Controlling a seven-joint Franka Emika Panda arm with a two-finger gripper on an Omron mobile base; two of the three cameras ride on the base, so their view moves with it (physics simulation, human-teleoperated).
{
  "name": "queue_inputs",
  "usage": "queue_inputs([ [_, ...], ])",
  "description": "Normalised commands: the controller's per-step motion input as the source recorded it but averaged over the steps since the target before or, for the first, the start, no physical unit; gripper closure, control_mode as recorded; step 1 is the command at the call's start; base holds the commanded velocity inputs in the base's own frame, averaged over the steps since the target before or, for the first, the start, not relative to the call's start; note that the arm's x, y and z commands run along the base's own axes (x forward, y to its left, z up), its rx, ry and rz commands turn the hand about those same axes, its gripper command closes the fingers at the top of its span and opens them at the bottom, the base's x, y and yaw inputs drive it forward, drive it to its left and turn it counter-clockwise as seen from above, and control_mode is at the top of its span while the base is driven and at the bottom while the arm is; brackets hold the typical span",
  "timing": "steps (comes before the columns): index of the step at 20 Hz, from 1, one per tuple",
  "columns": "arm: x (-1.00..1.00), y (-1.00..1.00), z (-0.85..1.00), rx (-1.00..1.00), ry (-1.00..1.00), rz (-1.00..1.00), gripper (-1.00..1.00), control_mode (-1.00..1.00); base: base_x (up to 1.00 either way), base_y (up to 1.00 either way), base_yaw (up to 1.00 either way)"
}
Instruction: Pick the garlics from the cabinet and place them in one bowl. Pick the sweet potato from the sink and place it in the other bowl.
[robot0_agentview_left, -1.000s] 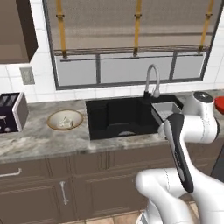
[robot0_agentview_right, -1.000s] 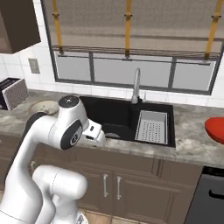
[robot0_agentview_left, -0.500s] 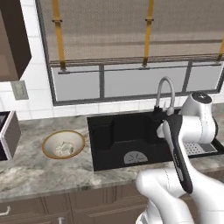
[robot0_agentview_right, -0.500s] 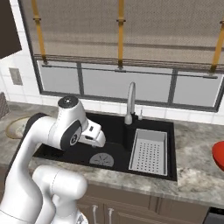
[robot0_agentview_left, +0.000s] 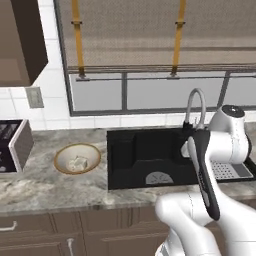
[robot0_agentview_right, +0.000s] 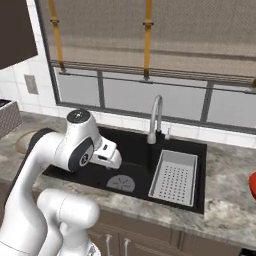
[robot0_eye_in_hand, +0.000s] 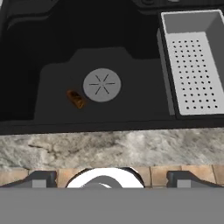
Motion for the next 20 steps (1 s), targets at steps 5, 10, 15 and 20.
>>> queue_inputs([
  [5,0.00,0.00,0.00,0.00,0.00,0.00,-1.00,1.00,0.29,-0.55,0.61],
  [10,0.00,0.00,0.00,0.00,0.00,0.00,-1.00,1.00,-0.01,-0.79,0.50],
  [15,0.00,0.00,0.00,0.00,0.00,0.00,-1.00,1.00,0.00,-0.13,0.89],
  [20,0.00,0.00,0.00,0.00,0.00,0.00,-1.00,1.00,0.00,0.00,0.59],
])
